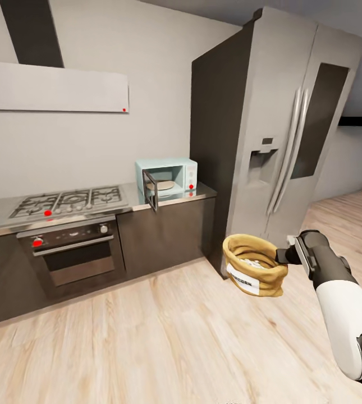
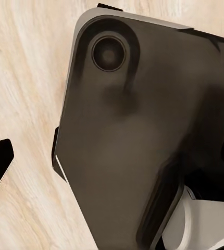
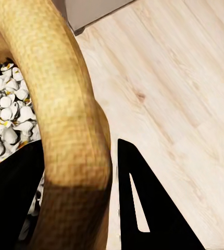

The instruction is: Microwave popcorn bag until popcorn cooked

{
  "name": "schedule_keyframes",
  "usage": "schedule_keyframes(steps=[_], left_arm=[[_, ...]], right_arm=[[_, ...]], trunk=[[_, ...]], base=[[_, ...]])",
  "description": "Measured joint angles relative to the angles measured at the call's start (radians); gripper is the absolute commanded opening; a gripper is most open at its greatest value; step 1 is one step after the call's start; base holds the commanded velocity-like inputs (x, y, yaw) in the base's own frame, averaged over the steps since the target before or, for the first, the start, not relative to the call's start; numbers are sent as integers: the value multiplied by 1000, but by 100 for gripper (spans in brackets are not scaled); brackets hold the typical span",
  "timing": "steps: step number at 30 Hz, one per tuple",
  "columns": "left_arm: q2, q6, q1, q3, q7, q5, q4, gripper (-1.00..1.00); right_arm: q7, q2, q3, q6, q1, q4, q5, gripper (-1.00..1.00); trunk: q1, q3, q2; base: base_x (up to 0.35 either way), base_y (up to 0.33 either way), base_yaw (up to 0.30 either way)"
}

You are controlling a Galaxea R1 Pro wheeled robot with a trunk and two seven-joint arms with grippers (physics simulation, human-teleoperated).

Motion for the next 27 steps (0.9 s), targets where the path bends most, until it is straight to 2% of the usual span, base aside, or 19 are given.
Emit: schedule_keyframes(steps=[4,16,27], left_arm=[[0,0,0,1,0,0,0,100],[0,0,0,2,1,0,0,100],[0,3,0,-7,1,-11,0,100]], right_arm=[[0,0,0,0,0,0,1,-100],[-1,0,0,0,0,0,2,-100],[-3,0,0,0,0,-2,7,-100]], trunk=[[0,0,0],[0,0,0],[0,0,0]], base=[[0,0,-186],[11,-3,-6],[277,-130,0]])
